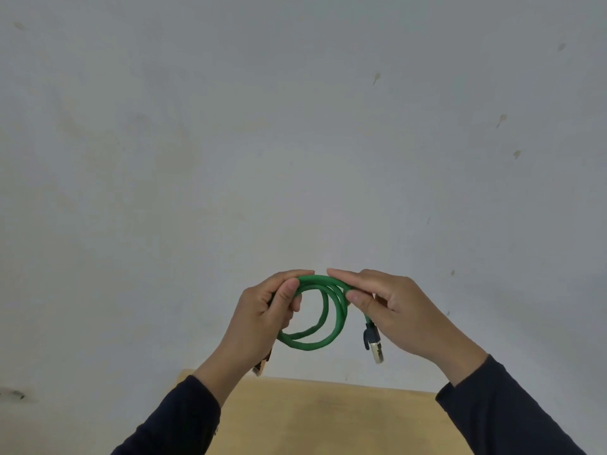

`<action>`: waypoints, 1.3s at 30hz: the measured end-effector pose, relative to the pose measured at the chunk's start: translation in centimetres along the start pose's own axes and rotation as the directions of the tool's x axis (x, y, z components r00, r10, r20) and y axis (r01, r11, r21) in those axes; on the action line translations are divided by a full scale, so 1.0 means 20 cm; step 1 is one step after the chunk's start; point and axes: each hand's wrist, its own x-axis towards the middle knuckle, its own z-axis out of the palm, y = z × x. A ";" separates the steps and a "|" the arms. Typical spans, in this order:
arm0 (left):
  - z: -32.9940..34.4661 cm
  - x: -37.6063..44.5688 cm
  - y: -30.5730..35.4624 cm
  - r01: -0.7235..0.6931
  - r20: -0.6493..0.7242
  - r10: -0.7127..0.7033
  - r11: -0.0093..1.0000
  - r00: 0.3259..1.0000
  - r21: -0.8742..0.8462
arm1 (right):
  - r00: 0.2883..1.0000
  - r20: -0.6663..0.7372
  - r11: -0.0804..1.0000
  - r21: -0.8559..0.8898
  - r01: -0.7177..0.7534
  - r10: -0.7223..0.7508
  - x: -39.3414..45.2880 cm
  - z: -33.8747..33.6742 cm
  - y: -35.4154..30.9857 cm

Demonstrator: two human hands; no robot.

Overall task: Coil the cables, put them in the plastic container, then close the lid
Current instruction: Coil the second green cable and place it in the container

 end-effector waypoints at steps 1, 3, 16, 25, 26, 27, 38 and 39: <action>0.00 0.00 0.00 0.018 0.024 -0.017 1.000 1.000 -0.017 | 1.000 -0.007 1.000 0.011 -0.013 0.013 0.00 -0.01 0.00; 0.00 -0.01 0.00 0.045 0.066 -0.041 0.997 0.997 -0.060 | 0.997 -0.074 0.999 0.039 0.000 0.003 0.01 -0.02 0.01; 0.12 0.02 -0.04 0.038 -0.119 -0.048 0.996 0.992 -0.085 | 0.861 -0.293 0.663 0.745 -0.067 0.416 0.06 0.28 0.04; 0.12 0.02 -0.10 0.093 -0.243 -0.113 0.991 0.963 -0.091 | 0.930 -0.314 0.917 0.396 -0.054 0.191 0.01 0.30 0.05; 0.12 0.01 -0.10 0.103 -0.241 -0.126 0.989 0.962 -0.106 | 0.930 -0.328 0.943 0.328 -0.051 0.165 0.01 0.31 0.05; 0.12 0.01 -0.10 0.114 -0.233 -0.139 0.986 0.962 -0.119 | 0.929 -0.340 0.959 0.280 -0.045 0.143 0.01 0.31 0.06; 0.12 -0.01 -0.10 0.136 -0.210 -0.180 0.968 0.961 -0.211 | 0.948 -0.297 0.963 0.266 -0.032 0.113 0.03 0.35 0.12; 0.13 -0.01 -0.10 0.142 -0.226 -0.193 0.964 0.955 -0.226 | 0.935 -0.342 0.981 0.191 -0.023 0.088 0.03 0.38 0.11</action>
